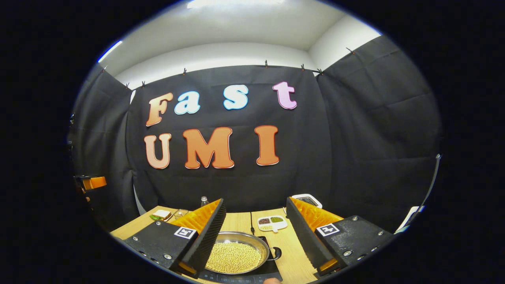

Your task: First push the handle of the pot to place it horizontally, then grasp the pot with both hands and set it on the induction cooktop.

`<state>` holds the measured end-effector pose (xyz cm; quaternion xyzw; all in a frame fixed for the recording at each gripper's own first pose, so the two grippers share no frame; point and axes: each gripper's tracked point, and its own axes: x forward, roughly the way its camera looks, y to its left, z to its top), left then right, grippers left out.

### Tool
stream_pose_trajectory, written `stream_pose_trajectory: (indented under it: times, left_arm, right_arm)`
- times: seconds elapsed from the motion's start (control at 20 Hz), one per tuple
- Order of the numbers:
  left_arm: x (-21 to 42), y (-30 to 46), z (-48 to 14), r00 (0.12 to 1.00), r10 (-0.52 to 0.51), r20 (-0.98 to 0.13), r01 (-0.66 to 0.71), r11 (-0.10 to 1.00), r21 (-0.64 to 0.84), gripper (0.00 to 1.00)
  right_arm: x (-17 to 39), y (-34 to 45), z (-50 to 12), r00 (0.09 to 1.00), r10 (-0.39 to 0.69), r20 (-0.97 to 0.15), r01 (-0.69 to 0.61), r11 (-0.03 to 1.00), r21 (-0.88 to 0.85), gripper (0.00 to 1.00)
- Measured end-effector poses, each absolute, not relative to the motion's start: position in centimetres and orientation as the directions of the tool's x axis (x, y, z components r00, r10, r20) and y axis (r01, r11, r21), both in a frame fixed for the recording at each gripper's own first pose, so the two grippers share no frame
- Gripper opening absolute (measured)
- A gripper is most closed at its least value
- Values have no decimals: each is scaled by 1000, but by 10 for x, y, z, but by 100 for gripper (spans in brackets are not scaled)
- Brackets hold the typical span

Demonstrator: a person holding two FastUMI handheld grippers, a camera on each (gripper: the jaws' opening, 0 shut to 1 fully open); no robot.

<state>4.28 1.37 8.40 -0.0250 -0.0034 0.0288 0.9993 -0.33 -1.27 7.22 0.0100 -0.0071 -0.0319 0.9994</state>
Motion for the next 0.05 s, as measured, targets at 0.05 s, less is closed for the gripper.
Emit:
stream_pose_trajectory:
  times: [0.05]
  left_arm:
    - [35, 19, 91, 997, 77, 28, -76, 997, -34, 85]
  right_arm:
    - [-6, -10, 77, 998, -56, 27, 56, 998, 17, 100]
